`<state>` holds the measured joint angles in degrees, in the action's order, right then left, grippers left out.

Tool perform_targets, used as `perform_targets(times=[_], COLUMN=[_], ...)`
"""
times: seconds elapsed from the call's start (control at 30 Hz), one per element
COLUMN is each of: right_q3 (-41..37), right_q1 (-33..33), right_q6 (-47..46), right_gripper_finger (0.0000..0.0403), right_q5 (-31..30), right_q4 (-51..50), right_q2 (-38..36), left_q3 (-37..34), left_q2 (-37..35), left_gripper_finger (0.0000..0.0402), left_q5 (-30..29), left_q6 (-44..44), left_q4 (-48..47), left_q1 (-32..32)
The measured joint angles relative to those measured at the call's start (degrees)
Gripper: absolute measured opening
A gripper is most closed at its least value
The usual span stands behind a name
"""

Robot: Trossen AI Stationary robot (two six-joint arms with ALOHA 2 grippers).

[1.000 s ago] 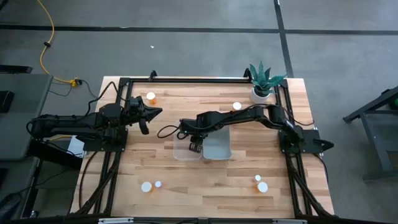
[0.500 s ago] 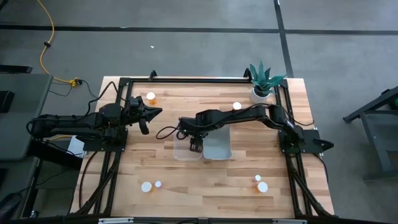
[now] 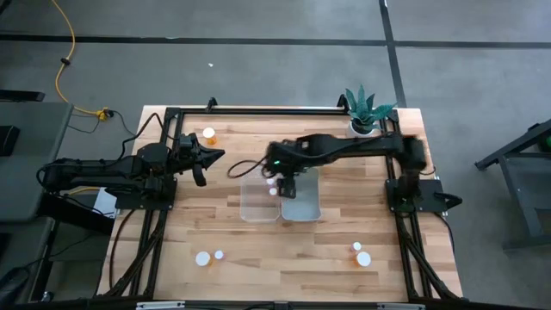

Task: Pick and place medicine bottles into bin by pill shape (circle, oval)
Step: Put the small pink pill bottle into the transparent bin

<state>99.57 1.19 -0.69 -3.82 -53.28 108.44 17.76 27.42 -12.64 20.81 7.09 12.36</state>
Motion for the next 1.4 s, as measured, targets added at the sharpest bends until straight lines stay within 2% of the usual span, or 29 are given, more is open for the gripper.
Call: perform_targets(times=[0.27, 0.4, 0.53, 0.7, 1.07, 1.4], right_q3=[-37.85, -50.73, -59.31, -64.06, -64.27, -64.26], right_q1=[1.21, 0.63, 0.61, 0.66, 0.66, 0.66], right_q6=[-15.94, -21.65, -19.38, -20.52, -17.11, -18.93], right_gripper_finger=[0.0232, 0.0232, 0.0232, 0.0232, 0.0232, 0.0232], right_q5=[-1.1, -2.44, -2.36, -2.21, -2.06, -1.74], right_q4=[34.36, 50.58, 57.4, 58.8, 62.57, 63.09], right_q2=[-27.3, -37.41, -43.93, -47.73, -48.04, -48.02], left_q3=[0.0, 0.0, 0.0, 0.0, 0.0, 0.0], left_q2=[0.0, 0.0, 0.0, 0.0, 0.0, 0.0], left_gripper_finger=[0.0, 0.0, 0.0, 0.0001, 0.0, 0.0001], left_q5=[0.04, 0.04, 0.48, 0.5, 0.5, 0.5], left_q6=[-0.78, -2.7, -3.3, -5.75, -6.02, -6.02], left_q4=[0.0, 0.31, 2.32, 3.67, 3.48, 3.43], left_q1=[0.0, 0.0, 0.0, 0.0, 0.0, 0.0])
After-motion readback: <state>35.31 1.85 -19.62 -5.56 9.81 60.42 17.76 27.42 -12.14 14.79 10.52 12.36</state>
